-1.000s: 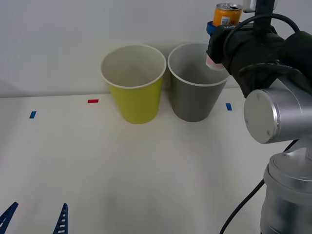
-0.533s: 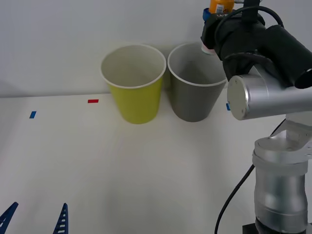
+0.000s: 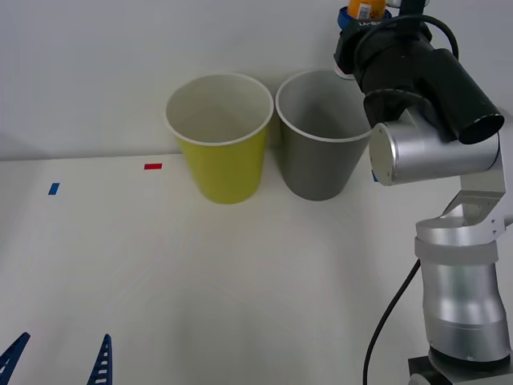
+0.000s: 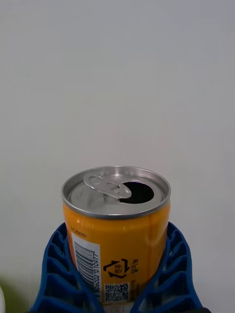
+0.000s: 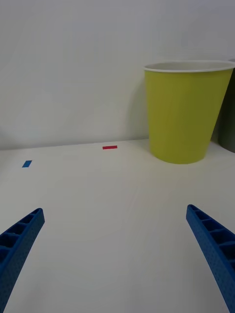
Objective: Put cans in the gray bin and PET bottles in the light green bin.
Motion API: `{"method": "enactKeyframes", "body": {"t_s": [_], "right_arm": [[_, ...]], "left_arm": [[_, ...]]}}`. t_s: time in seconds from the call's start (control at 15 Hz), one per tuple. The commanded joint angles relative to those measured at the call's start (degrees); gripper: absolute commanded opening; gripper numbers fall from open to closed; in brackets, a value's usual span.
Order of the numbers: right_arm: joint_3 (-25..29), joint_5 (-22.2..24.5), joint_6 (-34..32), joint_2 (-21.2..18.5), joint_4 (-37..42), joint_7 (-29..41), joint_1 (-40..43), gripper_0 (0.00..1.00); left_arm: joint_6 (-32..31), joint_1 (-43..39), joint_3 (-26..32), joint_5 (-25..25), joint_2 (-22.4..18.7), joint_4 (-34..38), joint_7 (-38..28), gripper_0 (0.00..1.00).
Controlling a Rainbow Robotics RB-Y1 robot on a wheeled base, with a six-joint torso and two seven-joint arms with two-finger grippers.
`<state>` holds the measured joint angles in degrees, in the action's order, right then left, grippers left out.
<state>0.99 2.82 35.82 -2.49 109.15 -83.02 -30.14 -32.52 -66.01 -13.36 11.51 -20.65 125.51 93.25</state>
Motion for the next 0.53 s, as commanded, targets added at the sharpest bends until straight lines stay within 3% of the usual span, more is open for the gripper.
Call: {"method": "enactKeyframes", "body": {"t_s": [0.07, 0.53], "right_arm": [[-0.3, -1.1, -0.8, -1.1, -1.3, 1.2, 0.0, 0.0], [-2.0, -2.6, -4.1, -3.2, -4.3, 3.8, 0.0, 0.0]], "left_arm": [[0.0, 0.0, 0.0, 0.0, 0.0, 0.0, 0.0, 1.0], [0.0, 0.0, 0.0, 0.0, 0.0, 0.0, 0.0, 1.0]]}}
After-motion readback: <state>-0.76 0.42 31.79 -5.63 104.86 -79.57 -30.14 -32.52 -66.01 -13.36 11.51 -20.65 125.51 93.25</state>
